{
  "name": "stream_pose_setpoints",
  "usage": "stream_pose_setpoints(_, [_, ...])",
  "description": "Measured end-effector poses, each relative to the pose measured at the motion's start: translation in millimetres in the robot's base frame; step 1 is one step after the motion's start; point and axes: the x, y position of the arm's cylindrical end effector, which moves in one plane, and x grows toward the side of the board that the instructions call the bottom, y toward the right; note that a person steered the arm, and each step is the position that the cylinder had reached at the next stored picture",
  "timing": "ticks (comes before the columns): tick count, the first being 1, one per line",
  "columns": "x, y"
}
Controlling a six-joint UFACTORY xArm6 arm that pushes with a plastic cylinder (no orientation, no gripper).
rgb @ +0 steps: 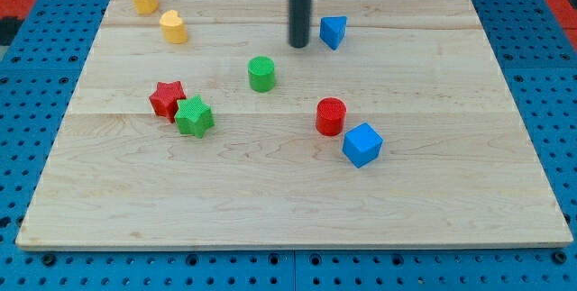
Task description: Separate green star from red star
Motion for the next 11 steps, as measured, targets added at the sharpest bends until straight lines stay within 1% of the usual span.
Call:
stream_pose_setpoints(1, [9.8, -96.7])
stream_pose_setpoints(2, [56.1, -149.1])
stream_pose_setpoints(3, [80.4, -140.0])
stream_pose_setpoints(4, [103.8, -117.0])
stream_pose_setpoints(5, [113.5, -92.5])
stream_pose_setpoints(6, [127.3, -86.7])
stream_pose_setpoints(7, [138.1, -64.9])
stream_pose_setpoints(8, [161.1, -61.7])
stream_pose_setpoints(9, [183.6, -107.6])
stream_pose_setpoints(10, [198.3, -167.5])
stream_pose_setpoints(11, [198.9, -169.9])
